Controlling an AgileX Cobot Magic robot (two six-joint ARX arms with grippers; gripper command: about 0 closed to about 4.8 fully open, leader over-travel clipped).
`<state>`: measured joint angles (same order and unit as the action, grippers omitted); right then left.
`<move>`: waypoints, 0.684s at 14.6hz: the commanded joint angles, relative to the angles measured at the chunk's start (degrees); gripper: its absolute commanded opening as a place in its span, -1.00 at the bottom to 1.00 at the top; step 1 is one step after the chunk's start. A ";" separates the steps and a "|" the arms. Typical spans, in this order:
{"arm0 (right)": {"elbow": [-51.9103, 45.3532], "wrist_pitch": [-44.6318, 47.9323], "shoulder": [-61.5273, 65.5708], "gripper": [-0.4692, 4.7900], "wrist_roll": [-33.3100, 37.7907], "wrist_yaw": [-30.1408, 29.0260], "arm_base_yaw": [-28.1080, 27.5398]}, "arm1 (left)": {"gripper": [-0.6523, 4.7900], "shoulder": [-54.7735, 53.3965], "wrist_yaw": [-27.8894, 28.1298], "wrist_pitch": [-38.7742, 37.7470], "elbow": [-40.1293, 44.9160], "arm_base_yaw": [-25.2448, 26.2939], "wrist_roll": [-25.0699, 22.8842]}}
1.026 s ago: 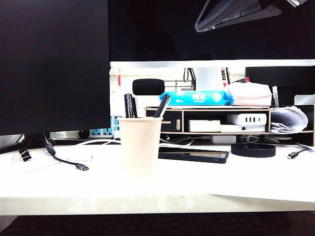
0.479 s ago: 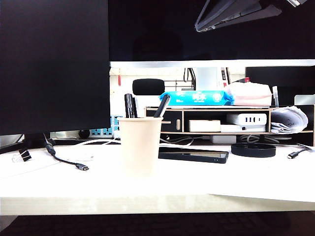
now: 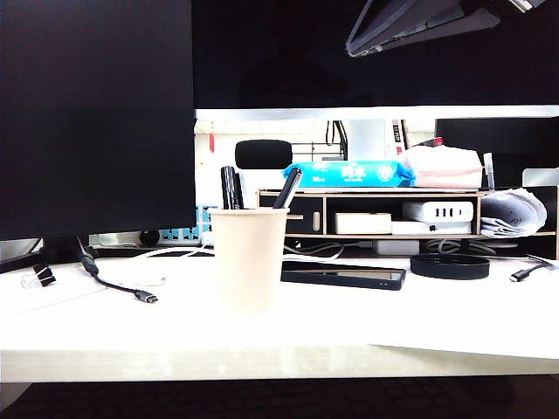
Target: Pick up the marker and insert it into the paper cup.
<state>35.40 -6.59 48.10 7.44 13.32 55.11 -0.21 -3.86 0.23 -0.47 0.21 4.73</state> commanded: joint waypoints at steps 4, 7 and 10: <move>0.31 0.79 -3.52 -0.84 -0.09 0.76 -0.85 | -0.78 0.00 0.00 0.63 -0.07 0.04 -0.20; 0.28 0.70 -7.98 -0.84 -1.75 2.27 -9.84 | -0.78 0.00 0.00 0.63 -0.07 0.04 -0.20; 0.26 -2.21 -12.85 -0.84 -1.55 1.97 -26.45 | -0.78 0.00 -0.02 0.63 -0.07 0.04 -0.20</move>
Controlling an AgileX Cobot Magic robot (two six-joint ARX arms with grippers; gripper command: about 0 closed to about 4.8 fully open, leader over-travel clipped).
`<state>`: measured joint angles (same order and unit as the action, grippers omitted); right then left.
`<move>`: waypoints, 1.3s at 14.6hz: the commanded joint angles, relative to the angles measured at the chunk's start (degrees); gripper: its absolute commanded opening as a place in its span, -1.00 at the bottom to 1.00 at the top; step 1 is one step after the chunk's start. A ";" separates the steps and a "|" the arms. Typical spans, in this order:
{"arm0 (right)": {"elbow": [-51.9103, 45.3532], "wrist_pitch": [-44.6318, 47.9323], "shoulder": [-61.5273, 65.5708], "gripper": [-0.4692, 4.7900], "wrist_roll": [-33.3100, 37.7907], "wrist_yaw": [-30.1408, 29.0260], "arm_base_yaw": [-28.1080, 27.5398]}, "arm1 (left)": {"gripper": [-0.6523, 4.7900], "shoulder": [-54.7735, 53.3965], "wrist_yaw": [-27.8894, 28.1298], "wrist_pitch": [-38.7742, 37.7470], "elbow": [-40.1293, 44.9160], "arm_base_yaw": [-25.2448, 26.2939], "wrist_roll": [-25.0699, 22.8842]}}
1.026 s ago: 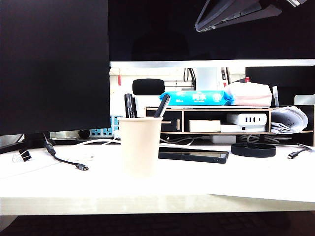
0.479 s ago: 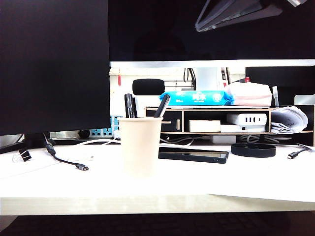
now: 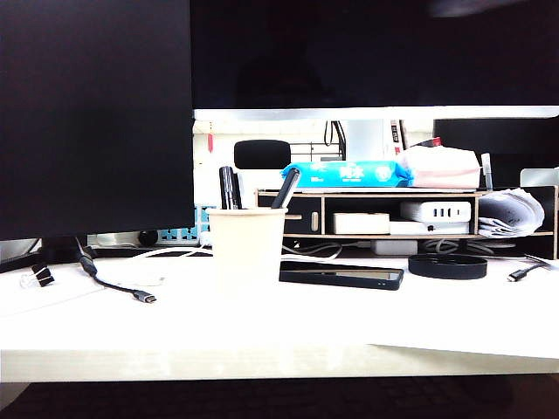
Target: Pick up the marker and insert it into the paper cup.
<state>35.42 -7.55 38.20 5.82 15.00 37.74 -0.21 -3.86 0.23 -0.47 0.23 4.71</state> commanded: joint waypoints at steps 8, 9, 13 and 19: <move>-11.56 -9.01 -31.93 -0.84 -0.22 -3.58 -36.98 | -0.78 0.00 0.00 0.59 -0.07 0.02 -0.17; -14.80 -9.38 -35.50 -0.84 0.24 -4.13 -39.41 | -0.78 0.00 0.00 0.59 -0.07 0.02 -0.17; -23.26 -8.17 -37.99 -0.84 0.61 -5.99 -43.32 | -0.78 0.02 0.02 0.26 -0.07 0.09 -0.17; -32.83 -1.20 -38.01 -0.84 0.57 -11.52 -43.34 | -0.78 0.02 0.00 0.26 -0.07 0.13 -0.17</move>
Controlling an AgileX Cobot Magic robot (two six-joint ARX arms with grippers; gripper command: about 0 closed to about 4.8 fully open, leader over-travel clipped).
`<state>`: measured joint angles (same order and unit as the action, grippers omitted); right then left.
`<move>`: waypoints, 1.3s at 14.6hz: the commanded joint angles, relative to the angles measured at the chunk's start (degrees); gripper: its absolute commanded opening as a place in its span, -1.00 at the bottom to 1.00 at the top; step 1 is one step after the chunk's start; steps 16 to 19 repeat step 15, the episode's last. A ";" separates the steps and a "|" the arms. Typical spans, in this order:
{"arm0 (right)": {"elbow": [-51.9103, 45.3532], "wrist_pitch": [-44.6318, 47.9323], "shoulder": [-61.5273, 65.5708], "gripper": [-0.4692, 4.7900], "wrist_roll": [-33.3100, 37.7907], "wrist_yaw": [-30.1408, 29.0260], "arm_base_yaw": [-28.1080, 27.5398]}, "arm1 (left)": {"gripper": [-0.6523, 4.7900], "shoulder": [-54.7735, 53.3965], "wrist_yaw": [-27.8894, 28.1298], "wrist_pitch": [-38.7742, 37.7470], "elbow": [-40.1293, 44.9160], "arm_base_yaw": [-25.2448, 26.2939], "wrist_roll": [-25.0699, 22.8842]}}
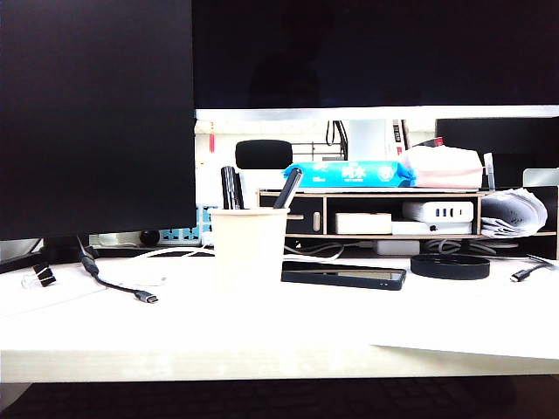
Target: Pick up the marker and insert it into the paper cup.
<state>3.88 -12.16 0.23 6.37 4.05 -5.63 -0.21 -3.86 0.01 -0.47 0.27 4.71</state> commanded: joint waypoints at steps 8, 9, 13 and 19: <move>-3.41 5.60 -0.07 -0.84 -2.97 -2.97 0.04 | -0.78 0.02 -0.02 0.48 -0.07 0.09 -0.17; -3.41 6.05 -0.07 -0.84 -2.99 -2.89 0.11 | -0.78 0.00 0.00 0.48 -0.07 0.09 -0.17; -3.39 6.01 -0.07 -0.84 -2.99 -2.73 0.11 | -0.78 0.02 0.00 0.48 -0.07 0.09 -0.17; -3.39 6.01 -0.07 -0.84 -2.99 -2.75 0.11 | -0.78 0.02 -0.02 0.48 -0.07 0.09 -0.17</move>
